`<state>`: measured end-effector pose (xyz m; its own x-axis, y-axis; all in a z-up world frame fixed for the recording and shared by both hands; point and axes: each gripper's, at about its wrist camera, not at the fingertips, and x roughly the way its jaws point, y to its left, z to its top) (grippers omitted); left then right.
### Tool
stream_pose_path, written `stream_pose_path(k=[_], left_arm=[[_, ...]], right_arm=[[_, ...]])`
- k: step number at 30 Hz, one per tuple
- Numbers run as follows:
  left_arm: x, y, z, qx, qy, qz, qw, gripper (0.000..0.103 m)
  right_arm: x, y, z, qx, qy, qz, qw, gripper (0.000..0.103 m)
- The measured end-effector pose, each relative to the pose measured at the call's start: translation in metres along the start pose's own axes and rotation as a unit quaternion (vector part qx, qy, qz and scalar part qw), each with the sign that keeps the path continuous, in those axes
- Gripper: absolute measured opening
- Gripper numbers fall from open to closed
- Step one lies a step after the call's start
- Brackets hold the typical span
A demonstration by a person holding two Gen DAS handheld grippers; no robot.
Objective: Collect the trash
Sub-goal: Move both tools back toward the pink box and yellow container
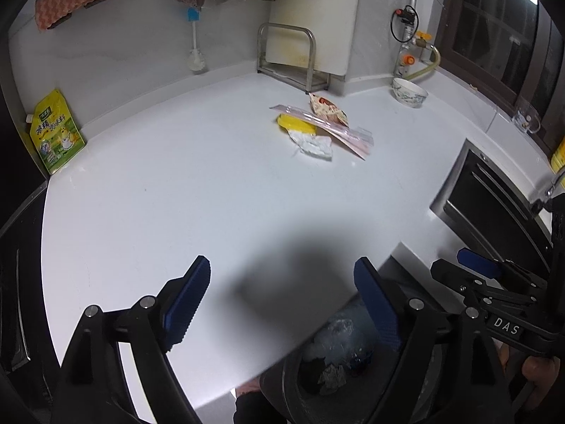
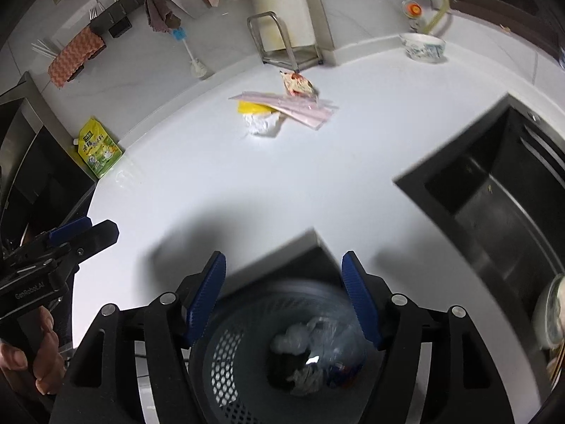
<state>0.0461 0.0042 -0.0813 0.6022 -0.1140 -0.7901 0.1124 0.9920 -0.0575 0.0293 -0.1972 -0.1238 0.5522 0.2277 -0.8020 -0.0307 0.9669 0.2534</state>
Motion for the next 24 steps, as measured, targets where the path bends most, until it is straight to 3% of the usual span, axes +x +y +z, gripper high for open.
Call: stream_pose_path(k=[7, 14, 24], left_arm=[[0.026, 0.011, 0.042, 0.000, -0.015, 0.007, 0.9999, 0.085], [0.055, 0.021, 0.077, -0.019, -0.026, 0.007, 0.9994, 0.087], [0.090, 0.038, 0.092, -0.036, -0.018, 0.003, 0.9992, 0.087]], right_arm=[[0.025, -0.003, 0.054, -0.013, -0.017, 0.000, 1.000, 0.068], [0.062, 0.006, 0.124, -0.074, -0.024, 0.024, 0.997, 0.071], [0.137, 0.032, 0.196, -0.188, 0.043, 0.086, 0.977, 0.071]])
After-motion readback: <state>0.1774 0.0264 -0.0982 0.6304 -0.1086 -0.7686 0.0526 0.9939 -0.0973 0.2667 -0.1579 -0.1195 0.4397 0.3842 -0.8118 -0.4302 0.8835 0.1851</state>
